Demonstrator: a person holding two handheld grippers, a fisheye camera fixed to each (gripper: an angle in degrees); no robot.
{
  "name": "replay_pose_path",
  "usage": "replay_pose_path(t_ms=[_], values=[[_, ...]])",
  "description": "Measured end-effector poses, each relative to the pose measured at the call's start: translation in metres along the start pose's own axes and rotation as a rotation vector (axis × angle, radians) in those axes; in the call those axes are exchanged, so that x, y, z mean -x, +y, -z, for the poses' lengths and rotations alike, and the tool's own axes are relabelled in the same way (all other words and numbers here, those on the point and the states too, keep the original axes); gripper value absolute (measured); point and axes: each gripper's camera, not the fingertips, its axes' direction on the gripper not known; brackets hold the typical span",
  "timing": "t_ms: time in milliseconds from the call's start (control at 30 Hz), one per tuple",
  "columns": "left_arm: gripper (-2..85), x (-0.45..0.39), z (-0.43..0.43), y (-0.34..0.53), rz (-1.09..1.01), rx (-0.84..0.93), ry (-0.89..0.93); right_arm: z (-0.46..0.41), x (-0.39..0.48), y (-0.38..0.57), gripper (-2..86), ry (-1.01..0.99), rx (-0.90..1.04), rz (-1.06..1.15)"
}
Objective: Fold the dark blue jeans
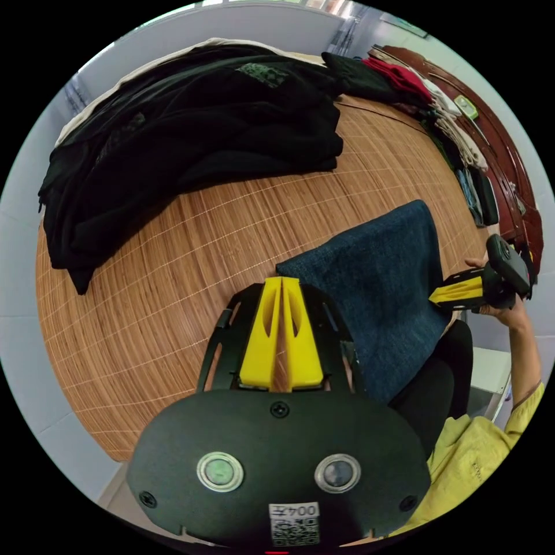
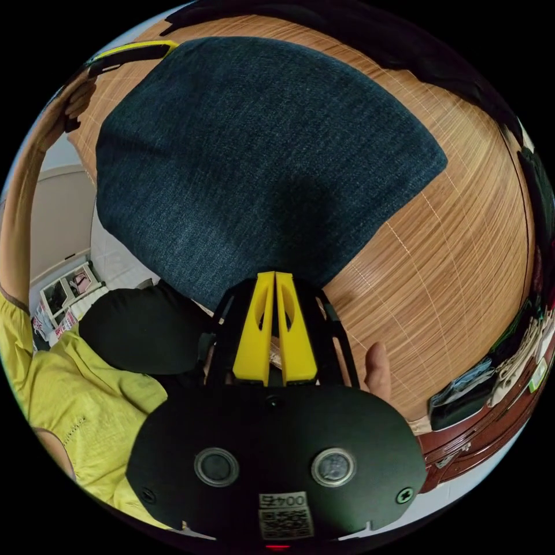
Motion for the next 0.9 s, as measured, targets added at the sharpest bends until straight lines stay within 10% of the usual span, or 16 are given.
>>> replay_pose_path(t_ms=[900], values=[[14.4, 0.112, -0.121, 0.071, 0.041, -0.007, 0.403, -0.012, -0.003, 0.033, -0.7, 0.002, 0.018, -0.039]])
